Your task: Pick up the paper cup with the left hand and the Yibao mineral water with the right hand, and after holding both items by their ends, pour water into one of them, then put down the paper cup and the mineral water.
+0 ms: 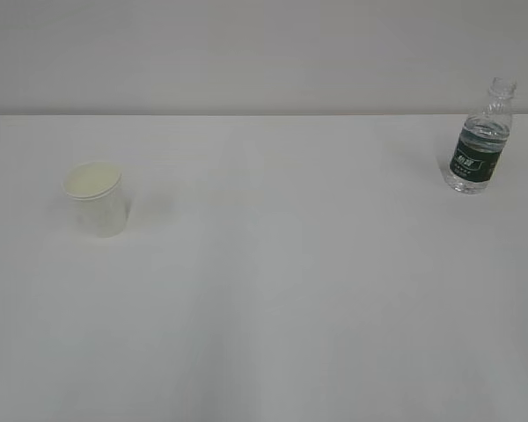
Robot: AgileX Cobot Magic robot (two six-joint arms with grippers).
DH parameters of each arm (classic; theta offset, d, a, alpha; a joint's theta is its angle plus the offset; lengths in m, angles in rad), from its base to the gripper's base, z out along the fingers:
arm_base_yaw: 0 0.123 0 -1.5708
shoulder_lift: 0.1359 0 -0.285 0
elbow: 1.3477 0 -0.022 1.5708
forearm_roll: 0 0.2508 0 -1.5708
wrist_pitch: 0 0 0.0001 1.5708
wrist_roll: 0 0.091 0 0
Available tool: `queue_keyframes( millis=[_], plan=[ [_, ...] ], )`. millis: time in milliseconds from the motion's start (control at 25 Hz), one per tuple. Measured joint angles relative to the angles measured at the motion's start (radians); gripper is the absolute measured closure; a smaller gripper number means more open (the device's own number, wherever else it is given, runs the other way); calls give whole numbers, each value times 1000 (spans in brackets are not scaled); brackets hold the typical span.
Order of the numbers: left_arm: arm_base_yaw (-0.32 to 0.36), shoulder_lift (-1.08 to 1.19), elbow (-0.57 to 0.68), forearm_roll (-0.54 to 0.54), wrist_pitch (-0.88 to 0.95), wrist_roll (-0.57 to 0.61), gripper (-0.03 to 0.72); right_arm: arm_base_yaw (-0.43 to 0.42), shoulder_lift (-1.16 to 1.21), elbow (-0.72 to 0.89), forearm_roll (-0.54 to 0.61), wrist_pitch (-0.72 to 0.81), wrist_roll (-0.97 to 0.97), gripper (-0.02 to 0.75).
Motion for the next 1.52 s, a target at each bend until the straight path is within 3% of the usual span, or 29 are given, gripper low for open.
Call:
queue_keyframes(
  millis=[1520],
  plan=[
    [0,0,0,0,0,0,95,0,0,0,0,0,0,178]
  ],
)
